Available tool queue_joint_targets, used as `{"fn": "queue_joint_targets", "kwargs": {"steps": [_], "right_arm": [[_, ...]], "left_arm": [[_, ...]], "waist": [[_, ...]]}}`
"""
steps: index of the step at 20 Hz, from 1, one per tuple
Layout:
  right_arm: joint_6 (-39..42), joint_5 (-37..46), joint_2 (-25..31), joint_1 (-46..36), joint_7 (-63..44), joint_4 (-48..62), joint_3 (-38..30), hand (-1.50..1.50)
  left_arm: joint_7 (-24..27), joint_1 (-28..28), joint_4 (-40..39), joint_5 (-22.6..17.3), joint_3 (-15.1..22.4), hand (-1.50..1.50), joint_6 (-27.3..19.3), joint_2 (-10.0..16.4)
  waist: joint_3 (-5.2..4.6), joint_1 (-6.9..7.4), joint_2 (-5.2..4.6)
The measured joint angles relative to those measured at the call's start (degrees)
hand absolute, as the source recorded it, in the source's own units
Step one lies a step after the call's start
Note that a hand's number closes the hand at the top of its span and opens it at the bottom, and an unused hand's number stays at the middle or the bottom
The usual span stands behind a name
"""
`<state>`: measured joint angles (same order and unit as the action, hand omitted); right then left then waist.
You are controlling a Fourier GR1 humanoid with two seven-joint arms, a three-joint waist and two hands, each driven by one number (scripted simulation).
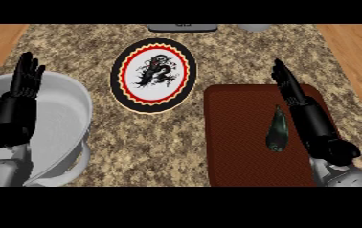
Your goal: Pick the eggplant from the tray and place it in the plate
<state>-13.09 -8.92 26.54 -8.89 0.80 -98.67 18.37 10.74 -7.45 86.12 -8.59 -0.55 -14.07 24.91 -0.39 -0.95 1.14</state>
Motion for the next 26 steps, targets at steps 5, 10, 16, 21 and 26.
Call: {"fn": "queue_joint_targets", "kwargs": {"steps": [5,10,16,21,26], "right_arm": [[-0.2,-3.5,-6.0,-8.0,-3.0,9.9,-3.2,1.50],[-2.7,7.1,-0.5,-10.5,-12.2,22.1,1.1,1.50],[-21.4,11.9,-13.5,-11.3,-14.2,31.1,-0.9,-1.50],[-28.3,13.2,-17.3,-12.3,-9.5,32.1,-4.6,-1.50],[-27.3,19.6,-11.6,-14.9,-20.4,28.3,-3.3,-1.50]], "left_arm": [[-3.8,-2.8,2.6,-0.8,1.9,0.00,3.8,0.9],[-6.8,-5.6,3.0,-1.5,4.9,0.00,6.6,0.5],[-11.0,-7.9,3.0,-2.6,5.9,0.00,8.0,0.0],[-12.6,-8.4,2.6,-2.4,5.2,0.00,8.7,-0.5],[-14.8,-8.7,3.5,-2.5,4.3,0.00,9.4,-0.9]], "waist": [[0.34,1.74,-1.15],[-0.22,2.97,-2.42],[0.35,2.28,-1.83],[0.40,1.42,-1.38],[0.33,0.94,-1.05]]}}
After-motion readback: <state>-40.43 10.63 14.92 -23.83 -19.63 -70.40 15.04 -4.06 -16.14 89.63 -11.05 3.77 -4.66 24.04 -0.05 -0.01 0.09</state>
